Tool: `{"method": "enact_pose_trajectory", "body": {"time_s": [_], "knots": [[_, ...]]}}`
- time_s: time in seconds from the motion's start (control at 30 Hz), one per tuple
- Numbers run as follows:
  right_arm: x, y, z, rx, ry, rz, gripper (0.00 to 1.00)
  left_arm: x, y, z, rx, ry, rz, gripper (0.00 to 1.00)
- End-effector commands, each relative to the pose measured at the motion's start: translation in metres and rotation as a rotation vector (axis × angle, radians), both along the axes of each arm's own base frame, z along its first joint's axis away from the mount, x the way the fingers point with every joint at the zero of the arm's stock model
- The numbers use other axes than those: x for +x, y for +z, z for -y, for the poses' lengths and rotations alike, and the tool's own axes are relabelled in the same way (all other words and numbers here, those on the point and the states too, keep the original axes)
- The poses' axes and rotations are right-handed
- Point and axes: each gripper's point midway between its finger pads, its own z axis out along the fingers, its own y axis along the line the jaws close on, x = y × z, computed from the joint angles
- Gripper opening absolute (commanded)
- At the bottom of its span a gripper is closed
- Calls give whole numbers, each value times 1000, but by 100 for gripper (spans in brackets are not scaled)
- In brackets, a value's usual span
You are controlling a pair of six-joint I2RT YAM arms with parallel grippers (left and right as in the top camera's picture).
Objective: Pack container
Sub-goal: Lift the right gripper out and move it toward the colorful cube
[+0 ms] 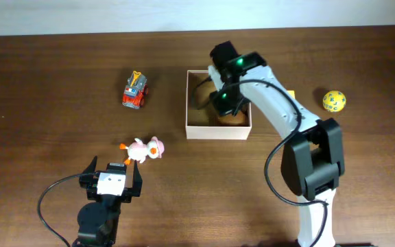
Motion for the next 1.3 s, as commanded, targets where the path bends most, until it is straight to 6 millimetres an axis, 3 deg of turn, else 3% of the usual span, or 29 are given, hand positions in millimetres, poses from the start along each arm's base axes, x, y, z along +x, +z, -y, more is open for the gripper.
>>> {"method": "enact_pose_trajectory", "body": {"time_s": [0.0, 0.27, 0.47, 0.6, 0.7, 0.8, 0.93, 1.07, 1.27], "knots": [[19, 18, 12, -35, -14, 70, 6, 0, -1, 3, -14, -11, 3, 99], [17, 25, -3, 47, 1, 57, 36, 0, -1, 3, -14, -11, 3, 99], [23, 33, -8, 73, 4, 82, 44, 0, -1, 3, -15, -10, 3, 99], [39, 60, -11, 101, 2, 156, 46, 0, -2, 2, -14, -11, 2, 99], [57, 93, -6, 126, -23, 238, 47, 0, -2, 2, -15, -10, 2, 99], [70, 127, 22, 113, -132, 299, 54, 0, -2, 2, -15, -10, 2, 99], [75, 157, 75, 78, -256, 328, 66, 0, -2, 2, -14, -11, 2, 99], [77, 155, 127, 54, -356, 304, 69, 0, -1, 3, -15, -10, 3, 99], [77, 135, 165, 25, -425, 249, 81, 0, -2, 2, -14, -11, 2, 99]]}}
